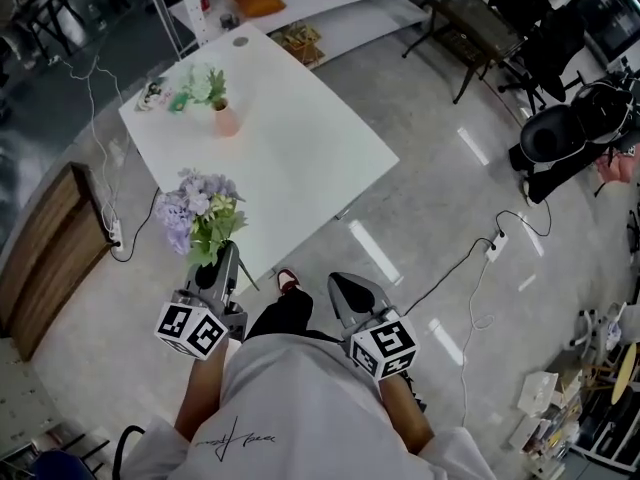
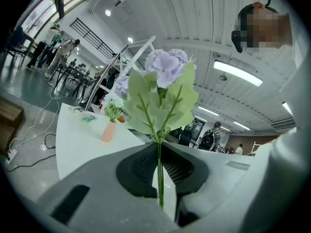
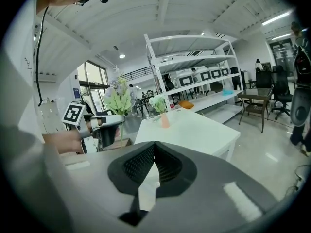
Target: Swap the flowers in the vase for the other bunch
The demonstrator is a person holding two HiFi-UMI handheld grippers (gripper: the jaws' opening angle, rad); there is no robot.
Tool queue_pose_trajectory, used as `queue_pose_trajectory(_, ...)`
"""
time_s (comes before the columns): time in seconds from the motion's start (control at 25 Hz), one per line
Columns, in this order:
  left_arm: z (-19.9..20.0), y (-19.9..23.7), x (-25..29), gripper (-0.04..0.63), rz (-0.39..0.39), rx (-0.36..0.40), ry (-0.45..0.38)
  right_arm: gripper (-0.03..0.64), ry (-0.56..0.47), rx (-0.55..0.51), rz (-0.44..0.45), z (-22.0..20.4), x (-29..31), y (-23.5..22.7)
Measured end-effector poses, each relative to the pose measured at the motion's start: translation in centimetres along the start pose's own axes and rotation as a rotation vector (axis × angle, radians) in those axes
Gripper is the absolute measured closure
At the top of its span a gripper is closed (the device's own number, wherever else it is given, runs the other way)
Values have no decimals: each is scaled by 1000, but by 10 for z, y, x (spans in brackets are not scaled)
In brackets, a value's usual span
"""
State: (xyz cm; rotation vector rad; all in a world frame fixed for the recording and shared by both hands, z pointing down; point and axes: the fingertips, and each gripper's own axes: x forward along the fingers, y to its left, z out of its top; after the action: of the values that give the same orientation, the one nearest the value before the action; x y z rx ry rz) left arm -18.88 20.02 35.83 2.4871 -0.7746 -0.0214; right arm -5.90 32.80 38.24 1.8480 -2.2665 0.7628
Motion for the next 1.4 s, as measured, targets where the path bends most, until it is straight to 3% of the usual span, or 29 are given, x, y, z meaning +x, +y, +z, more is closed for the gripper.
queue_pose_trajectory(0.4,26,57,58,575,20,-46,-22,609,43,-49,46,39,83,-21)
queue_pose_trajectory(0.84,33,68,71,575,49,-76,-57,609,77,-103,80,59,107,-29)
queue_pose_trajectory(1.4,34,78,77,576,173,-109,-125,609,125,-195,231,82,139,-37)
